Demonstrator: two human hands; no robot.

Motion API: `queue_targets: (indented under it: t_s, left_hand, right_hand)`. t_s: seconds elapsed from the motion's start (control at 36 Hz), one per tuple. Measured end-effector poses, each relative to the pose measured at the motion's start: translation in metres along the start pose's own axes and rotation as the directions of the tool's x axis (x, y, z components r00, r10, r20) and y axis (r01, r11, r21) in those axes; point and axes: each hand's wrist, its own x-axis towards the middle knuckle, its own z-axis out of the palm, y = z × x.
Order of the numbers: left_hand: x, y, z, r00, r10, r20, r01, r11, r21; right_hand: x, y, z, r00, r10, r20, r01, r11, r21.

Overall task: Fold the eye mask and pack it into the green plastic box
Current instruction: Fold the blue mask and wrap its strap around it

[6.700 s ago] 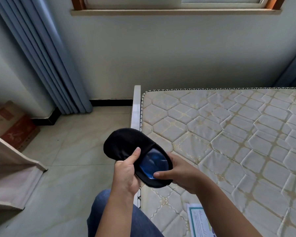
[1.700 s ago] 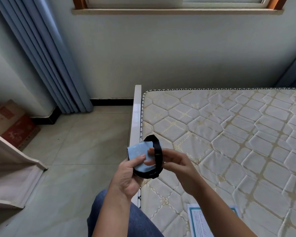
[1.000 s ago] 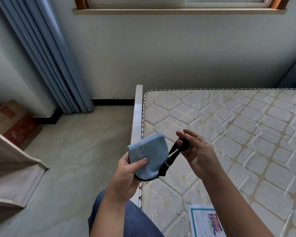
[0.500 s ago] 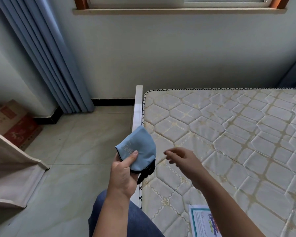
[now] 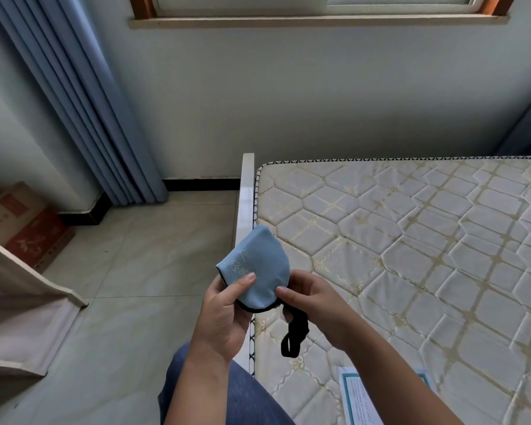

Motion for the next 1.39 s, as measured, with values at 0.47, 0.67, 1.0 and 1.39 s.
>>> queue_targets:
  t_s: [0.47,0.67,1.0,1.39]
  left_hand:
    - [-0.003,0.004,-0.007,0.993,-0.113,0.019,0.107,0.974,0.198]
    - [-0.002,-0.007,-0.004,0.995,-0.084,-0.048,0.092,0.975,0.200]
    - [-0.008,-0.006,-0.001,0.978,-0.207,0.002,0.189,0.899,0.395]
    - [-0.012,-0.007,0.002,0.954,-0.285,0.089,0.214,0.861,0.461]
  right_hand:
    - [0.001,-0.010,-0.028,0.995,-0.015,-0.098,0.011,0.999,-0.040]
    - [0.003,-0.006,-0.031,0.987,-0.045,-0.157,0.018,0.985,-0.169]
    - [0.001,-0.005,-0.036,0.986,-0.087,-0.146,0.068,0.990,-0.127]
    - [-0.001,-0.014,-0.037,0.994,-0.051,-0.101,0.031,0.982,-0.187]
